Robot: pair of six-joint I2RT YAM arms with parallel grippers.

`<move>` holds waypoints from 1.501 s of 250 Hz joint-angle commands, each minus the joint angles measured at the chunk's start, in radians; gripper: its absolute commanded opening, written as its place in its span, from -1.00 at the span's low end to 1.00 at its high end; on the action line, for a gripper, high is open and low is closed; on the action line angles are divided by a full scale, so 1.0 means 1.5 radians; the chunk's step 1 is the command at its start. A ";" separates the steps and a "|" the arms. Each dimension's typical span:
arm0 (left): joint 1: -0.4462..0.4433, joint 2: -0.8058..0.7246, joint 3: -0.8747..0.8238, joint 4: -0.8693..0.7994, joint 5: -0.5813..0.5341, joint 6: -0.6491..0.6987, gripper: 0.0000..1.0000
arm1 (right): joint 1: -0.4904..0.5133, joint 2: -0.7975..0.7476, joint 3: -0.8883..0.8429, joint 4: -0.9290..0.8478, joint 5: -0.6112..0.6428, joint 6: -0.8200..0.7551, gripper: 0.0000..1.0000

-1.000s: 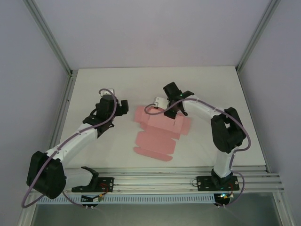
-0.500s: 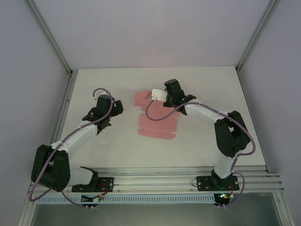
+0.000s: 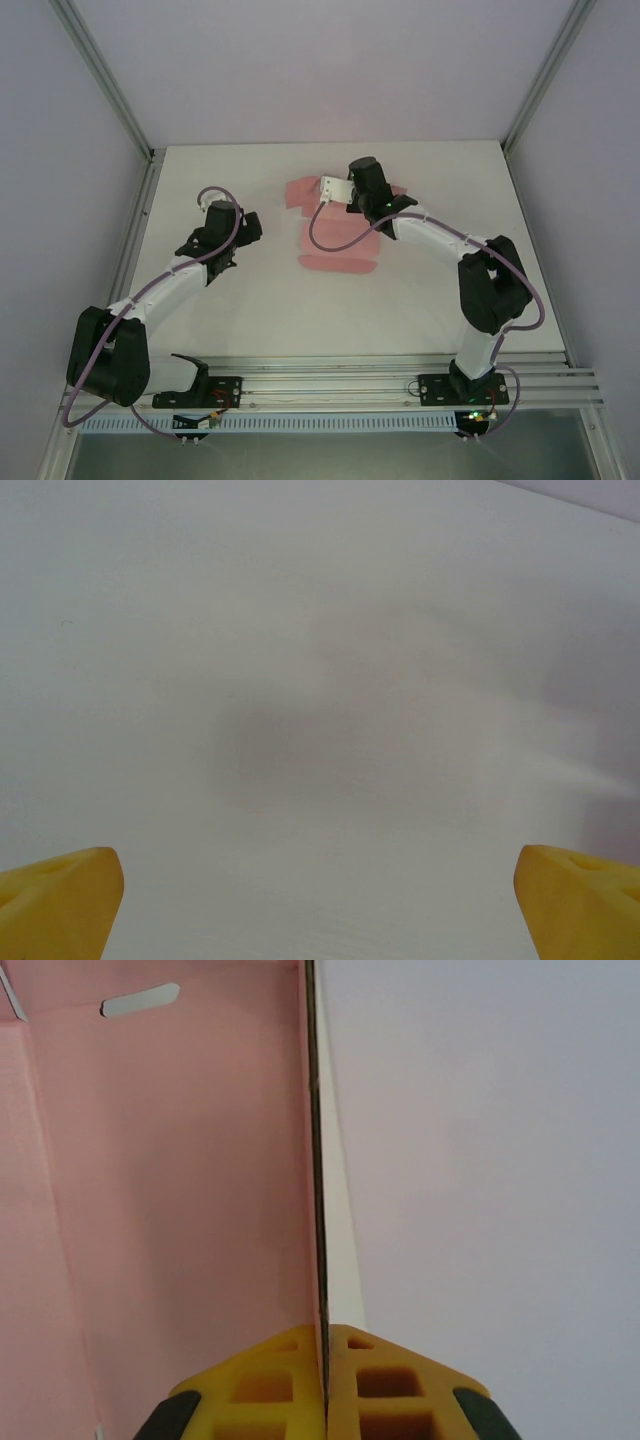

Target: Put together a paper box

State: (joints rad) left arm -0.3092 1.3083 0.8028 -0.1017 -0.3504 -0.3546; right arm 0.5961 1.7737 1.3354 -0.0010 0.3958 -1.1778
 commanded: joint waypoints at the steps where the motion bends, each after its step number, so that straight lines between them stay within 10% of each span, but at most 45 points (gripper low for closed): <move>1: 0.011 0.003 -0.007 0.012 -0.005 -0.016 0.99 | 0.021 0.003 -0.014 0.064 0.037 -0.033 -1.00; 75: 0.015 -0.012 -0.033 0.004 0.014 -0.041 0.99 | 0.066 0.028 -0.069 0.120 0.139 0.003 -1.00; 193: -0.021 -0.004 -0.156 0.145 0.464 -0.153 0.74 | 0.104 0.016 -0.141 0.120 0.165 0.120 -1.00; 245: -0.088 0.077 -0.163 0.183 0.449 -0.188 0.11 | 0.104 0.019 -0.132 0.104 0.150 0.125 -1.00; 376: -0.120 0.281 -0.119 0.264 0.463 -0.232 -0.48 | 0.115 0.002 -0.169 0.080 0.107 0.120 -1.00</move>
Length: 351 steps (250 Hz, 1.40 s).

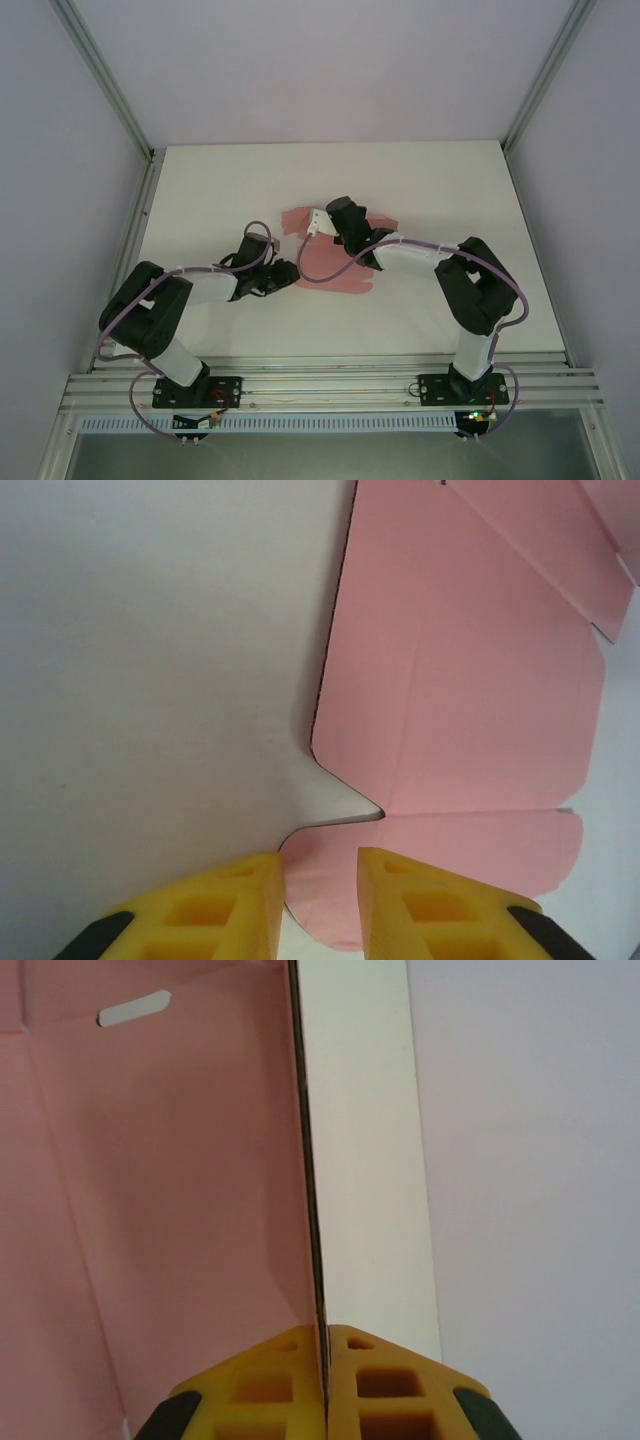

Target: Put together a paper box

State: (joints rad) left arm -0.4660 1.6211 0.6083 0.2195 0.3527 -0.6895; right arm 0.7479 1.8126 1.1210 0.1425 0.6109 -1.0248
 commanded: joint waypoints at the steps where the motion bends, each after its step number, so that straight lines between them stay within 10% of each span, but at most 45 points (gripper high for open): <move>1: -0.016 0.073 0.011 0.049 -0.007 -0.009 -0.48 | 0.014 -0.025 -0.028 -0.015 -0.037 0.018 -1.00; 156: -0.016 -0.040 0.054 -0.102 -0.096 0.070 -0.39 | 0.020 -0.038 -0.048 -0.148 -0.102 0.177 -1.00; 182: -0.015 -0.109 0.083 -0.186 -0.149 0.107 -0.21 | 0.000 -0.036 -0.024 -0.169 -0.116 0.166 -1.00; 246: 0.032 -0.244 0.171 -0.355 -0.287 0.154 0.98 | -0.042 -0.048 0.098 -0.387 -0.238 0.137 -1.00; 290: 0.116 -0.203 0.210 -0.372 -0.293 0.156 0.99 | -0.075 -0.038 0.192 -0.587 -0.355 0.105 -1.00; 351: 0.174 -0.055 0.247 -0.225 -0.198 0.208 0.99 | -0.102 0.024 0.207 -0.514 -0.301 0.057 -1.00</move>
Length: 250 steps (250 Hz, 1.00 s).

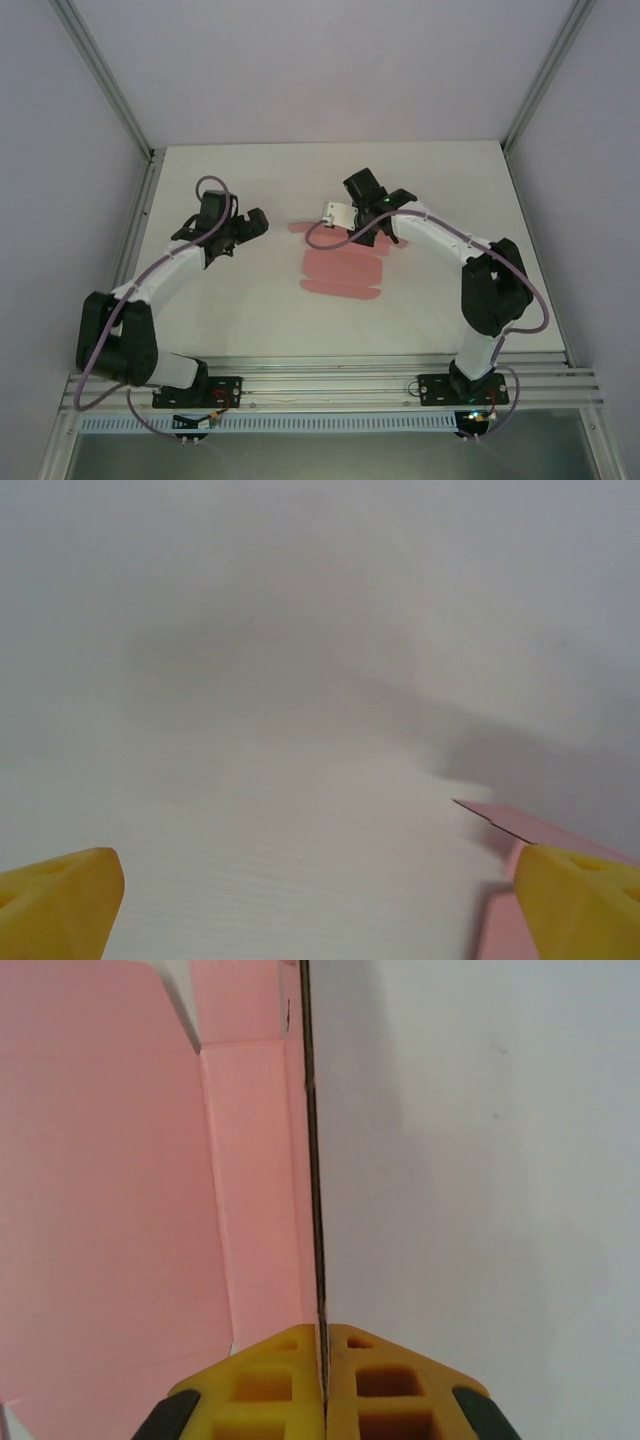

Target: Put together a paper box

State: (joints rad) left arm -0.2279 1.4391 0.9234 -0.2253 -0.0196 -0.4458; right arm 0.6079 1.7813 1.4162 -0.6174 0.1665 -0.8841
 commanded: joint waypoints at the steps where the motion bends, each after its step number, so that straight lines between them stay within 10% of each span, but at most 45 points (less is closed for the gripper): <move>1: 0.015 0.069 0.038 0.074 0.054 0.046 0.99 | -0.008 0.046 0.009 -0.006 -0.005 -0.038 -1.00; 71: 0.030 0.246 0.161 0.084 0.148 0.074 0.99 | -0.057 0.106 0.080 -0.002 -0.060 -0.088 -1.00; 149: 0.030 0.226 0.155 0.092 0.156 0.098 0.99 | -0.085 0.198 0.388 -0.536 -0.218 -0.153 -1.00; 250: 0.030 0.254 0.150 0.090 0.187 0.108 0.99 | -0.090 0.111 0.145 -0.113 -0.183 -0.172 -1.00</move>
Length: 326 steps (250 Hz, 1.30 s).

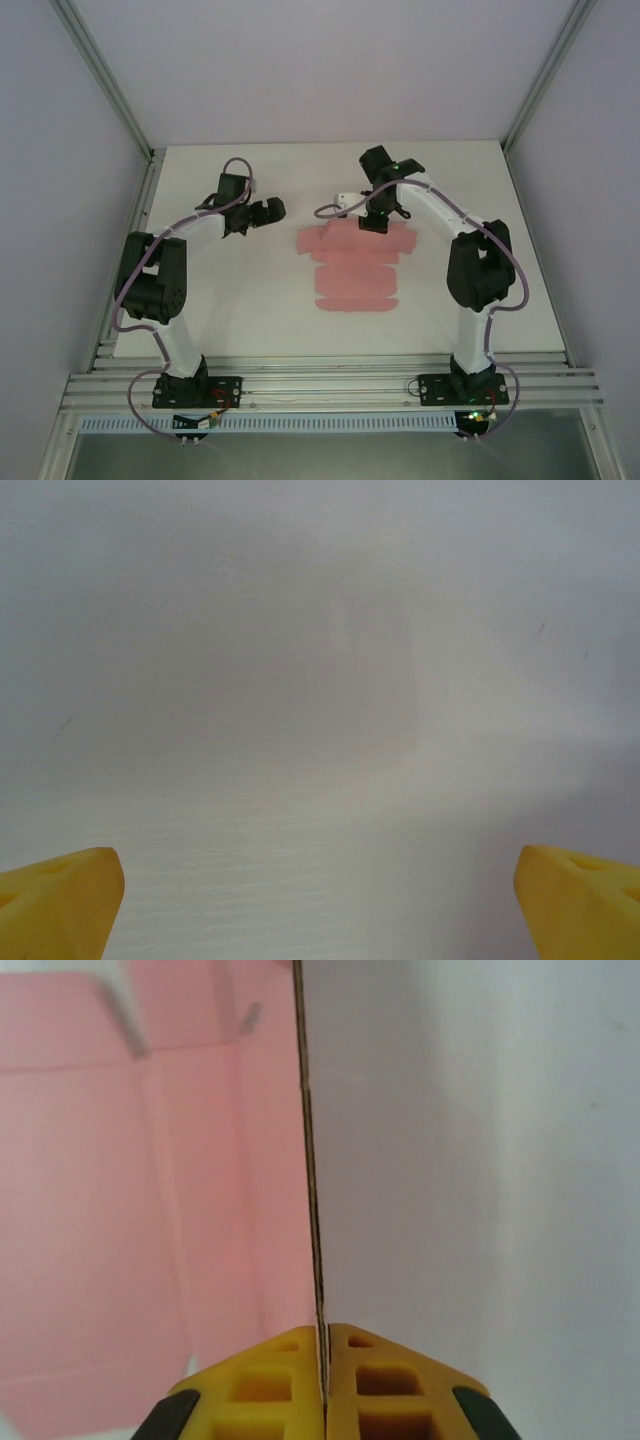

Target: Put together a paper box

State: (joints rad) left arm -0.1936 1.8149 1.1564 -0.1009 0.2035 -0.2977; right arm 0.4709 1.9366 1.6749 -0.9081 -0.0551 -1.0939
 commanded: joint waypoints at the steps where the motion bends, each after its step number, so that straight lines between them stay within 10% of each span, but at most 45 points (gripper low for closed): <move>1: 0.007 0.004 -0.005 0.008 0.040 0.009 0.99 | 0.001 0.010 -0.025 0.078 -0.035 -0.032 -1.00; 44: 0.007 0.023 0.010 0.012 0.066 0.008 0.99 | -0.017 0.082 0.057 0.031 0.001 -0.025 -1.00; 129: 0.006 0.035 -0.020 0.034 0.094 0.005 0.99 | 0.021 -0.067 -0.294 0.662 0.138 -0.100 -1.00; 174: 0.000 0.040 -0.041 0.062 0.109 -0.013 0.78 | 0.034 -0.085 -0.327 0.779 0.180 -0.119 -1.00; 215: 0.000 0.044 -0.047 0.057 0.064 -0.022 0.48 | 0.042 -0.102 -0.347 0.769 0.159 -0.125 -1.00; 326: 0.008 0.048 0.005 0.078 -0.004 0.024 0.48 | 0.042 -0.067 -0.319 0.687 0.126 -0.102 -1.00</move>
State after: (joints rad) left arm -0.1932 1.8824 1.1069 0.0029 0.2527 -0.3046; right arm 0.5323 1.8114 1.1595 0.1520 0.1749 -1.2686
